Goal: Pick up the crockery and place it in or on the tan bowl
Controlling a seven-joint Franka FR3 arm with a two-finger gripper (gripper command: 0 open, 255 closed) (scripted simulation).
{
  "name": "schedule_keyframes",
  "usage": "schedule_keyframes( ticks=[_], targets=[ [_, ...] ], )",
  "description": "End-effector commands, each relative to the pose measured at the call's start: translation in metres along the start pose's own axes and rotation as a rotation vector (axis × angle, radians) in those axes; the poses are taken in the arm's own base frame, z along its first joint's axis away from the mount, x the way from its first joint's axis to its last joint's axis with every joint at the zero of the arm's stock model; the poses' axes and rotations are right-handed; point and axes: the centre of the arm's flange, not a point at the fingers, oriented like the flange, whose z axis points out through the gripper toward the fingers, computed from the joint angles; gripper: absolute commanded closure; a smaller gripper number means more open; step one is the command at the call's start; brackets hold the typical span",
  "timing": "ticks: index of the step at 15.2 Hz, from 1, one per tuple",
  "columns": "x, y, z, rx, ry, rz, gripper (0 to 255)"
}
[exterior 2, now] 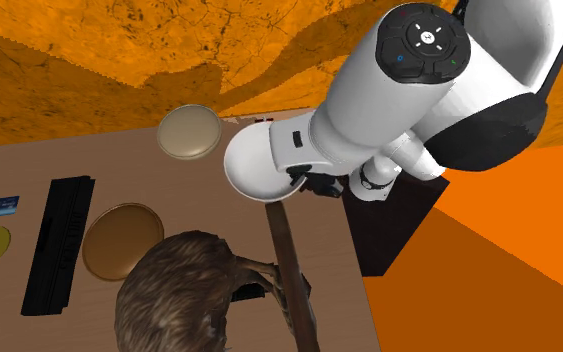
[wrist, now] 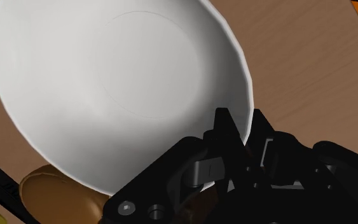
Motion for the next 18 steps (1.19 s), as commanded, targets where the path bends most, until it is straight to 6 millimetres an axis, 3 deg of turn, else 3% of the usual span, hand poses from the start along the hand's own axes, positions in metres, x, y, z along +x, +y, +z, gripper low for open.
schedule_keyframes(
  ticks=[1,3,18],
  targets=[
    [0.000,0.003,-0.011,0.000,0.000,0.000,255],
    [0.001,0.004,-0.018,0.000,0.000,0.000,255],
    [0.000,0.201,0.002,0.000,0.000,0.000,255]
  ],
)
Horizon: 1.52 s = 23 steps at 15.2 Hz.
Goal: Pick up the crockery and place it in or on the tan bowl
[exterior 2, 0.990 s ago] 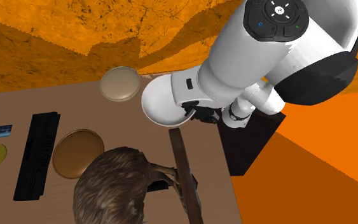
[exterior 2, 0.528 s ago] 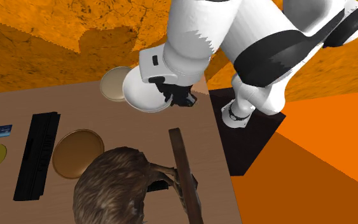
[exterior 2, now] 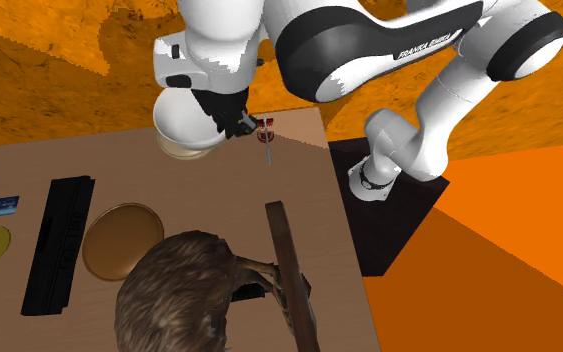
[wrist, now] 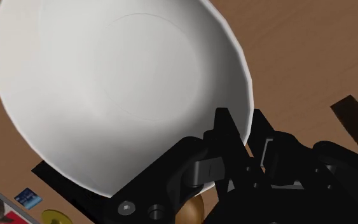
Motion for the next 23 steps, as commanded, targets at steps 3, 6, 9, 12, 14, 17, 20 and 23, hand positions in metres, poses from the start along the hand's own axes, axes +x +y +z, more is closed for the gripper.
schedule_keyframes(
  ticks=[3,6,9,12,14,17,20,23],
  targets=[
    [-0.001,0.053,0.005,-0.002,0.000,-0.001,255],
    [-0.001,0.093,0.010,-0.002,0.000,-0.001,255],
    [-0.001,0.100,0.021,-0.002,0.000,-0.001,255],
    [-0.002,0.097,0.036,-0.002,0.000,-0.001,255],
    [-0.003,0.095,0.047,-0.002,0.000,-0.001,255],
    [-0.004,0.092,0.062,-0.002,0.000,-0.001,255],
    [-0.005,0.089,0.078,-0.002,0.000,-0.001,255],
    [-0.006,0.086,0.093,-0.002,0.000,-0.001,255]
  ],
)
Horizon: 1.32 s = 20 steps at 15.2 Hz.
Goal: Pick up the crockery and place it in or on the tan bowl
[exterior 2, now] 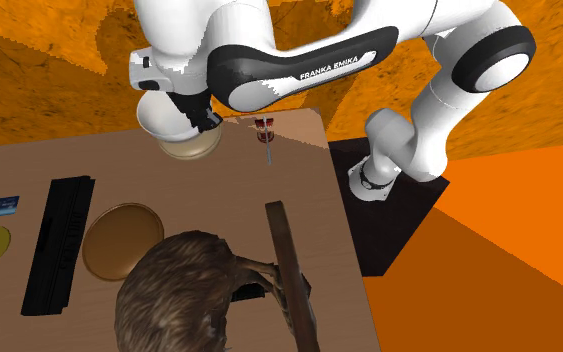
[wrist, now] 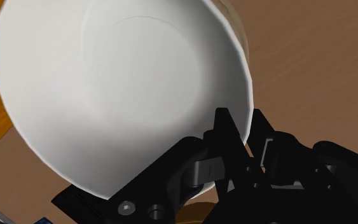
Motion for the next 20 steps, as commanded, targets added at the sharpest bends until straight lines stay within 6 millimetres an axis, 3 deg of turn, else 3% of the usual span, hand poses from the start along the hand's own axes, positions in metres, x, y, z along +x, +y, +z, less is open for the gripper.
schedule_keyframes(
  ticks=[1,9,10,15,19,20],
  targets=[
    [-0.001,-0.003,0.011,-0.001,0.001,0.000,255],
    [-0.001,-0.004,0.016,-0.001,0.001,0.000,255],
    [-0.002,-0.005,0.016,-0.001,0.001,0.000,0],
    [-0.001,-0.004,0.016,-0.001,0.001,0.000,0],
    [-0.001,-0.004,-0.034,-0.001,0.001,0.000,0],
    [-0.001,-0.004,-0.034,-0.001,0.001,0.000,0]
  ],
)
